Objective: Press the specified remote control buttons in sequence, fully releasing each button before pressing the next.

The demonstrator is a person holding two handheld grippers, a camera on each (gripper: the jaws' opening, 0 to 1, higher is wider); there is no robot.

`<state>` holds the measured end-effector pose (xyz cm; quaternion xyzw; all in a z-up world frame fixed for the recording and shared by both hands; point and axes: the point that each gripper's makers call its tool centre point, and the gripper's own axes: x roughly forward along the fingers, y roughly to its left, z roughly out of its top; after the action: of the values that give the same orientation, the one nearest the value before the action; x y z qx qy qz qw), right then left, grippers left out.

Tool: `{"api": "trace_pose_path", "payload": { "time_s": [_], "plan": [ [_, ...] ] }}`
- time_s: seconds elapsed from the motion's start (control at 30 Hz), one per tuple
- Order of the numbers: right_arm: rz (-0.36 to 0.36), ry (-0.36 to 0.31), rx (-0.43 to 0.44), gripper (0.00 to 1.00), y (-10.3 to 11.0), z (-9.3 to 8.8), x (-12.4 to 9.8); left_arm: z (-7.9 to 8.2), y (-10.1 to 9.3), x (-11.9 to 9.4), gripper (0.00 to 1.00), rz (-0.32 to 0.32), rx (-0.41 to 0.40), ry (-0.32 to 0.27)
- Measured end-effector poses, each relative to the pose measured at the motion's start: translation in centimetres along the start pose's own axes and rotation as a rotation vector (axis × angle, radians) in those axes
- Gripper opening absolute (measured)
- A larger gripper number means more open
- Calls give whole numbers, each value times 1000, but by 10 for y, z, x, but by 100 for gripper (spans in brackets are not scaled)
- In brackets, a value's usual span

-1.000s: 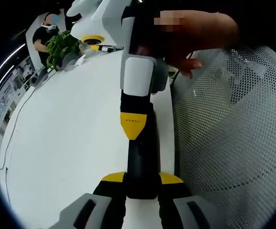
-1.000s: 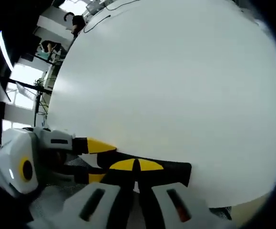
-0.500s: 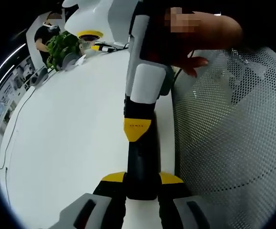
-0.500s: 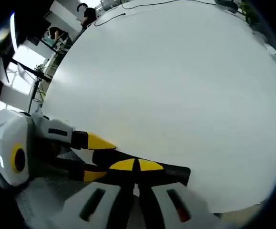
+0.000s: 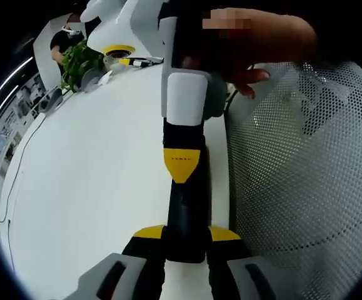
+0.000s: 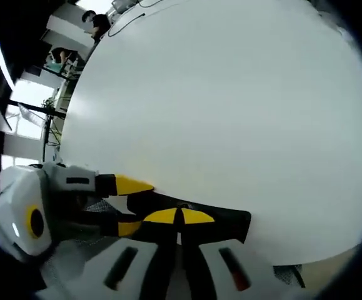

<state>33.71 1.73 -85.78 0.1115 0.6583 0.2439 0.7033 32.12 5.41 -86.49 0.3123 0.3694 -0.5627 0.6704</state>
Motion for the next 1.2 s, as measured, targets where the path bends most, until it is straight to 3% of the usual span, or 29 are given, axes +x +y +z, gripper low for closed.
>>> {"api": "trace_pose_path", "payload": {
  "time_s": [0.23, 0.4, 1.2],
  "plan": [
    [-4, 45, 37, 0, -2, -7, -2, 0, 0, 0, 25, 1, 0, 2],
    [-4, 60, 16, 0, 1, -9, -1, 0, 0, 0, 25, 2, -2, 3],
    [13, 42, -14, 0, 3, -11, 2, 0, -1, 1, 25, 1, -1, 7]
  ]
}}
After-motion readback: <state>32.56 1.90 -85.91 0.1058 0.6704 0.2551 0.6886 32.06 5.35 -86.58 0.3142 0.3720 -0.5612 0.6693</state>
